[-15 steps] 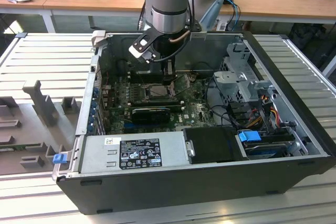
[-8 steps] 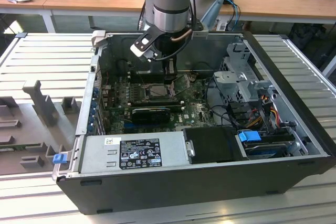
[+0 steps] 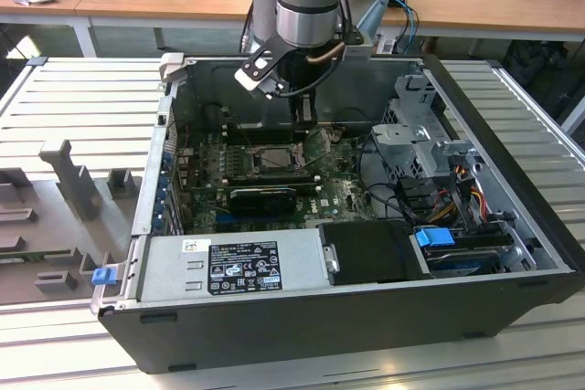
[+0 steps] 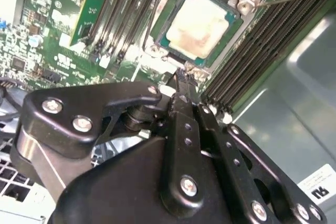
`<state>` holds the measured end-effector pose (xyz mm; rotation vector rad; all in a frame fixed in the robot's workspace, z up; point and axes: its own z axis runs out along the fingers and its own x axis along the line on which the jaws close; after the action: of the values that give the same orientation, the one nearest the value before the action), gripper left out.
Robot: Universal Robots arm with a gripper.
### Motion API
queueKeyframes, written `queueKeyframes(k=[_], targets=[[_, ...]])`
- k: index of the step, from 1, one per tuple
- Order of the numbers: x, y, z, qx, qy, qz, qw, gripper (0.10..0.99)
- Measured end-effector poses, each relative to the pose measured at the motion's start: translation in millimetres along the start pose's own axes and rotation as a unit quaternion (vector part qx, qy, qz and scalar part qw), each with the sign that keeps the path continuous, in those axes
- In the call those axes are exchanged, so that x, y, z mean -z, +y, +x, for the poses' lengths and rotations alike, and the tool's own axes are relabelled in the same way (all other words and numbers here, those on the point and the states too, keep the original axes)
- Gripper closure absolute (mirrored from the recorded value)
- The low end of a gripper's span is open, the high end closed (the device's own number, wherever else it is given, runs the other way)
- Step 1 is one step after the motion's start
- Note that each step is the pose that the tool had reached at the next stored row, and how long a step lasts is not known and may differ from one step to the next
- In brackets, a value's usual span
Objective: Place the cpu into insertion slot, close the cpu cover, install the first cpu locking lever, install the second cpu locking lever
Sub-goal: 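Close the cpu cover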
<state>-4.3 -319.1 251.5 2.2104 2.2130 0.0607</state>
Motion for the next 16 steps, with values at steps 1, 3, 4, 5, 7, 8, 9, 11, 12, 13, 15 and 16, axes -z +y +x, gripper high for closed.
queueKeyframes(k=[1, 3, 4, 5, 7, 8, 9, 11, 12, 13, 15, 16], targets=[[3.2, 0.1, 0.1, 0.000, 0.0000, 0.0000, 1.0000, 0.980], [6.7, 0.9, 0.1, 0.000, 0.0000, 0.0000, 1.0000, 0.980], [7.1, 1.7, 0.1, 0.000, 0.0000, 0.0000, 1.0000, 0.980], [7.0, 5.4, 0.2, 0.000, 0.0002, -0.0001, 1.0000, 0.980], [6.7, 16.9, 0.2, 0.000, 0.0000, 0.0002, 1.0000, 0.980], [6.6, 19.4, 0.2, 0.000, 0.0000, 0.0002, 1.0000, 0.980], [6.5, 22.3, 0.1, 0.000, 0.0000, 0.0003, 1.0000, 0.980], [6.3, 28.6, 0.1, 0.000, 0.0000, 0.0005, 1.0000, 0.980], [6.2, 31.5, 0.1, 0.000, 0.0000, 0.0006, 1.0000, 0.980], [6.0, 33.7, 0.1, 0.000, 0.0000, 0.0005, 1.0000, 0.980], [5.8, 39.5, 0.2, 0.000, -0.0002, 0.0006, 1.0000, 0.980], [5.6, 41.8, 0.2, 0.000, -0.0008, 0.0005, 1.0000, 0.980]])
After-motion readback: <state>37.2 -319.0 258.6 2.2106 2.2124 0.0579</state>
